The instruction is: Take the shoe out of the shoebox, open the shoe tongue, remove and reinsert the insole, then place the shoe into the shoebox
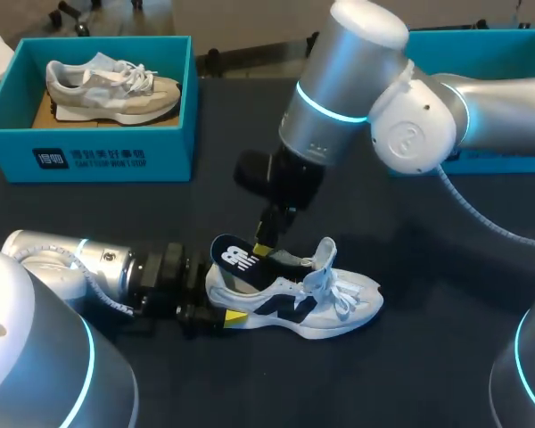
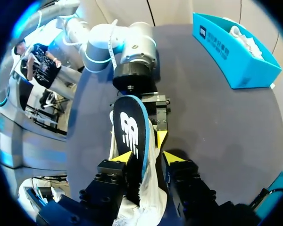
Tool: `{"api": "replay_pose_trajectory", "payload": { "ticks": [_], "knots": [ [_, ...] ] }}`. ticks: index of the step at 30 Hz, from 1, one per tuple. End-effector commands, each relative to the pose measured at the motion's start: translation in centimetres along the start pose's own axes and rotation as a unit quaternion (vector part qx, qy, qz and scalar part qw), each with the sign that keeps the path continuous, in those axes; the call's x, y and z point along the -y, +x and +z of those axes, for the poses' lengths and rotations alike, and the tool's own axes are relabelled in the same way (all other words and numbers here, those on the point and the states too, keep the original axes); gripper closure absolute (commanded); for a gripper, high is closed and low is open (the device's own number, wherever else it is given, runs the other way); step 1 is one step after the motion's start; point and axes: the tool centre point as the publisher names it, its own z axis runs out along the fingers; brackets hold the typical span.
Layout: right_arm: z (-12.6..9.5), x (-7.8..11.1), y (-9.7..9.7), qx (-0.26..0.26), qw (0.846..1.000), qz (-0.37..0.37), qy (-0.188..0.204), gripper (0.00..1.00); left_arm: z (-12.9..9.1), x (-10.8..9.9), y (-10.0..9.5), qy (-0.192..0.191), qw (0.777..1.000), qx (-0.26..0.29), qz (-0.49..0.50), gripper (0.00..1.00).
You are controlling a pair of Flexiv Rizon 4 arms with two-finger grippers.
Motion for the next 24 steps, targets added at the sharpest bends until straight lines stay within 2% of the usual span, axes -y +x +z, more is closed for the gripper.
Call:
{"api": "replay_pose_trajectory", "payload": {
  "ticks": [1, 2, 4, 9, 13, 15, 17, 24],
  "knots": [
    [0.9, 0.1, -0.6, -0.015, 1.000, 0.000, -0.003, 0.72, 0.0, 0.1, 0.0, -0.001, 1.000, 0.001, 0.000, 1.00],
    [0.8, 0.2, -0.6, -0.015, 1.000, 0.000, -0.005, 0.78, 0.0, 0.1, 0.0, -0.001, 1.000, 0.001, 0.000, 1.00],
    [0.6, 0.2, -0.5, -0.015, 1.000, 0.002, -0.004, 1.00, 0.0, 0.1, 0.0, -0.001, 1.000, 0.001, 0.000, 1.00],
    [0.0, 0.0, -0.3, -0.015, 1.000, 0.003, 0.004, 1.00, 0.0, 0.1, 0.0, -0.001, 1.000, 0.001, 0.000, 1.00],
    [-0.3, -0.1, -0.1, -0.015, 1.000, 0.002, 0.006, 0.92, 0.0, 0.1, 0.0, -0.001, 1.000, 0.001, 0.000, 1.00],
    [-0.3, -0.2, 0.0, -0.014, 1.000, -0.001, 0.006, 0.73, 0.0, 0.1, 0.0, -0.001, 1.000, 0.001, 0.000, 1.00],
    [-0.3, -0.2, 0.0, -0.017, 1.000, -0.009, -0.001, 0.67, 0.0, 0.1, 0.0, -0.001, 1.000, 0.001, 0.000, 1.00],
    [-0.3, -0.6, 0.0, -0.041, 0.999, -0.026, -0.012, 0.66, 0.0, 0.1, 0.0, -0.001, 1.000, 0.001, 0.000, 1.00]
  ]
}}
